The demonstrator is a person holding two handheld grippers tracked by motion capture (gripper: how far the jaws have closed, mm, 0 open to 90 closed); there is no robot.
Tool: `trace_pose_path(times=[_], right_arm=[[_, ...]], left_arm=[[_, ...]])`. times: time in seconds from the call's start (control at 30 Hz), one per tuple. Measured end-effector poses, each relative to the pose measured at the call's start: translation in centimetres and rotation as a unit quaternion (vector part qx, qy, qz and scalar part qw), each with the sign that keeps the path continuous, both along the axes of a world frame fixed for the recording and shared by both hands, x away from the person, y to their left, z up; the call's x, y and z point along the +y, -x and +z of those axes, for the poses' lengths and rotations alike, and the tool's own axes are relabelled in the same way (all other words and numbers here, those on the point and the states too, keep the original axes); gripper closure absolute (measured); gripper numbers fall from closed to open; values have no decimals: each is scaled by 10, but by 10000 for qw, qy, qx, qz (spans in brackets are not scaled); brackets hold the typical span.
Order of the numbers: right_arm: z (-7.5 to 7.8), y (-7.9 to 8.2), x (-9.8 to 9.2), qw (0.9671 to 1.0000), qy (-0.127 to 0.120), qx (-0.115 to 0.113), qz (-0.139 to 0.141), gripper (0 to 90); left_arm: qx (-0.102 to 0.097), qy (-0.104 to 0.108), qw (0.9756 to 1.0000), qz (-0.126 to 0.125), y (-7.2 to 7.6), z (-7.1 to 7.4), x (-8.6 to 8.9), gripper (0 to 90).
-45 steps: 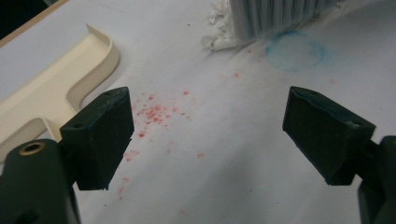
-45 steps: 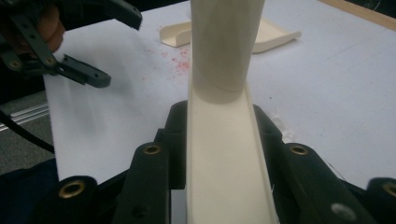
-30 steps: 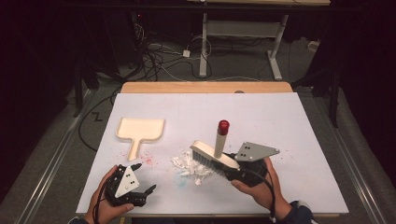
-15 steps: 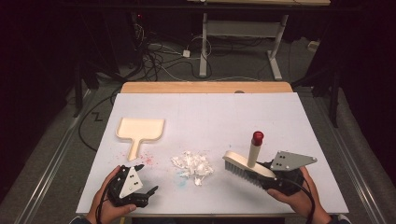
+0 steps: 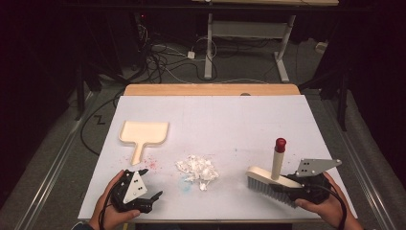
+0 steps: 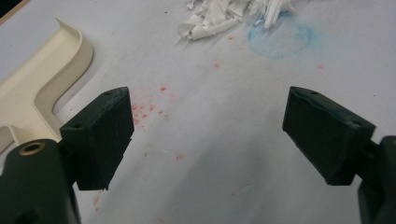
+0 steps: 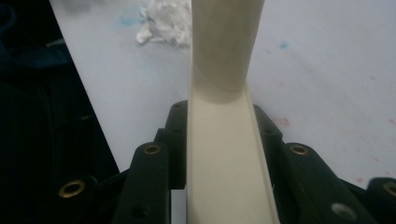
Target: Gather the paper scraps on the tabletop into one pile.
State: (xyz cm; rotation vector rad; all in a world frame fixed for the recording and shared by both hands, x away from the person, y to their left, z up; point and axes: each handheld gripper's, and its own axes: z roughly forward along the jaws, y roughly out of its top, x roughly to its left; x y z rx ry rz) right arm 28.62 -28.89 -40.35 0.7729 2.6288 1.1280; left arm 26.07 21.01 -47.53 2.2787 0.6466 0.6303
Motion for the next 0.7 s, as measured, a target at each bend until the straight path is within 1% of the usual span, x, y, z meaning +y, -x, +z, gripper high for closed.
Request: trace_pose_path(times=[0.03, 0.17, 0.27, 0.33, 0.43, 0.5, 0.57, 0.63, 0.7], right_arm=[[-1, -3, -2, 10000, 39, 15, 5, 677], [-5, -17, -10, 9998, 102, 146, -125, 677], [-7, -30, -15, 9993, 78, 245, -264, 675], [-9, -40, -16, 9990, 96, 317, -308, 673], [-10, -54, -16, 9988, 143, 425, -215, 656], [-11, -64, -16, 9980, 209, 547, -251, 636], [-12, -73, -16, 9976, 273, 611, -157, 622], [-13, -80, -15, 9970, 368, 659, -149, 598], [-13, -88, -15, 9967, 467, 639, -205, 564]], left_arm=[[3, -1, 10000, -3, 0, 0, 0, 158], [32, -20, 10000, -31, -1, -1, -1, 158], [56, -32, 10000, -36, -1, -2, -2, 158], [66, -50, 10000, -40, -1, -2, -2, 158], [78, -47, 9999, -52, -1, -2, -2, 158], [88, -46, 9999, -60, -1, -2, -3, 158], [96, -61, 9999, -55, -1, -3, -3, 158], [107, -63, 9999, -61, -2, -3, -3, 158], [113, -58, 9999, -69, -2, -3, -3, 158]])
